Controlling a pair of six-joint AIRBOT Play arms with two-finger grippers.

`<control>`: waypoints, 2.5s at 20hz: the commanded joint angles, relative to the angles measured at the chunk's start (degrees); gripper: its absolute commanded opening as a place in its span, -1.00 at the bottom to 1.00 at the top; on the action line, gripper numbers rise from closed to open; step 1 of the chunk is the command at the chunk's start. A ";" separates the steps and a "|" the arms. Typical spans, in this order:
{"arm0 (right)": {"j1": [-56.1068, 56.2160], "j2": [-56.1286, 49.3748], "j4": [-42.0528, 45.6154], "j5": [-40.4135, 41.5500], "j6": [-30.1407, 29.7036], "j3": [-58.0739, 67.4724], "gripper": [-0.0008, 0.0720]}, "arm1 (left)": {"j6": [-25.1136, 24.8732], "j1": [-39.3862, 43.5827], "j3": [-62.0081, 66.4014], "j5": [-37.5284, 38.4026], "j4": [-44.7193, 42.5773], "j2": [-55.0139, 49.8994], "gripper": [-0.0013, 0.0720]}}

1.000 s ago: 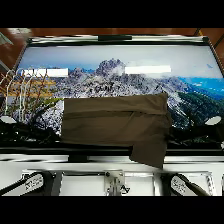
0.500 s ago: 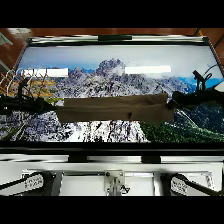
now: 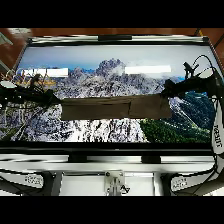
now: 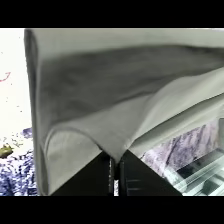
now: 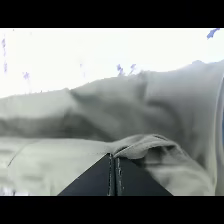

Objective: Fold the shirts.

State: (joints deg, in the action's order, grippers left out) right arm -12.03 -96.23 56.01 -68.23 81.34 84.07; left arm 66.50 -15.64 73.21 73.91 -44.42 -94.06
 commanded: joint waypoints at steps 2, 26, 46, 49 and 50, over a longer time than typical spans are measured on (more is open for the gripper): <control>0.37 -4.52 -0.24 2.97 0.35 0.92 -0.81 | 2.43 0.50 0.83 -1.33 -4.42 -3.39 -0.76; -8.15 -3.91 4.90 -7.45 -6.27 -3.50 0.87 | 2.58 1.03 7.65 4.35 -2.19 1.40 0.51; -8.02 5.22 -7.50 -12.63 -3.54 -3.06 -0.82 | 1.68 11.96 7.65 0.74 11.23 1.42 -0.83; -7.98 10.32 -7.45 -15.63 -0.52 -3.06 -0.82 | 1.75 21.99 7.63 -5.57 11.23 0.57 -0.84; -7.98 11.78 -7.45 -16.33 0.52 -3.06 -0.82 | 1.77 25.20 7.63 -8.17 11.30 0.09 -0.85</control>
State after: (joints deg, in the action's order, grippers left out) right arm -19.97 -89.12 48.99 -81.67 78.91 80.95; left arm 68.20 1.74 80.82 71.92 -34.83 -93.21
